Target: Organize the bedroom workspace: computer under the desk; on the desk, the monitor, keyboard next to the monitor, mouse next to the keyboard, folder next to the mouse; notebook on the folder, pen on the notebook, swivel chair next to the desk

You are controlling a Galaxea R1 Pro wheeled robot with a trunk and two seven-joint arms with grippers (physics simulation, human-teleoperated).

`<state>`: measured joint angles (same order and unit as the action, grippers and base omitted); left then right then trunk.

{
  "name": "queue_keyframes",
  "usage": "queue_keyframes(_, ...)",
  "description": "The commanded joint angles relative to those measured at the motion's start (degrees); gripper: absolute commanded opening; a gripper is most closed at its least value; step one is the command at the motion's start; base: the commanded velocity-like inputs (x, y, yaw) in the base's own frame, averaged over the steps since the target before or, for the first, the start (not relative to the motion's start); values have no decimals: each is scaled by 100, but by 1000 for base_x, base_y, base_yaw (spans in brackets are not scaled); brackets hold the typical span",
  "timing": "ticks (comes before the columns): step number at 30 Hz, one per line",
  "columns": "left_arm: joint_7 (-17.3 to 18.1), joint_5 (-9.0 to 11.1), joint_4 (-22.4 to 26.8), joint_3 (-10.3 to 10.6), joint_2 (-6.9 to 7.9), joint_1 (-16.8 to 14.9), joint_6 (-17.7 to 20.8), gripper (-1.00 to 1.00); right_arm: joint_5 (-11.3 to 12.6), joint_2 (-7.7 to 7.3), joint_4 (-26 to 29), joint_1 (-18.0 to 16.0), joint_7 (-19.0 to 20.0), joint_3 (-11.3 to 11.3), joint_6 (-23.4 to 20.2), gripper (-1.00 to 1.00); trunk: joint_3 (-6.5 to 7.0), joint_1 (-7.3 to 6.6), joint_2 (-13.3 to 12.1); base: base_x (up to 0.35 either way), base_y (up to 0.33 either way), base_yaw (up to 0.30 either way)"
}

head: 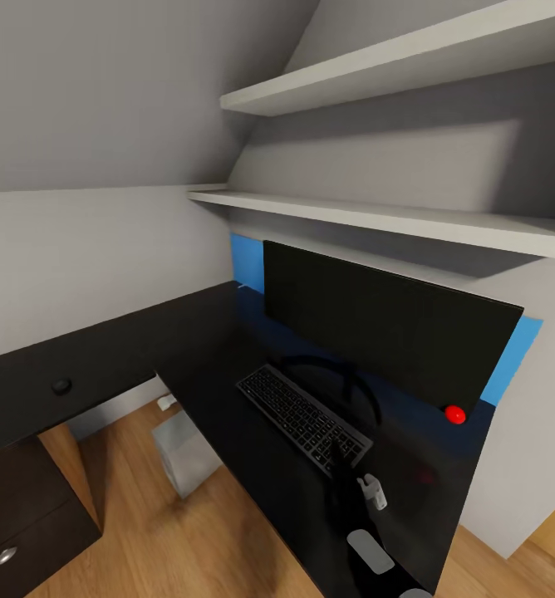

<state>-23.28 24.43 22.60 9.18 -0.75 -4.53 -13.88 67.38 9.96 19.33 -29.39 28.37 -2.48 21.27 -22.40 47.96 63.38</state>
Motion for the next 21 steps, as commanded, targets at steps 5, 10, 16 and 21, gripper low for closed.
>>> queue_keyframes(5, -36, 53, -1, 49, 4, -4, -33, 100, 38, 4, -9, -5, 55, -24, -9, 100, -6, 0, 4, 0, 0, 0)
queue_keyframes(10, -32, 53, -1, 49, 7, -4, -36, 100, 38, 4, -1, -5, 60, -24, -8, 100, -6, 0, 4, 0, -67, 0)
queue_keyframes(16, -29, 53, -1, 49, 12, -4, -36, 100, 38, 4, 0, -5, 56, -24, -9, 100, -6, 0, 4, 0, -118, 0)
queue_keyframes(21, -28, 53, -1, 49, 12, -4, -36, 100, 38, 4, 0, -5, 55, -24, -5, 100, -6, 0, 4, -10, -27, 0)
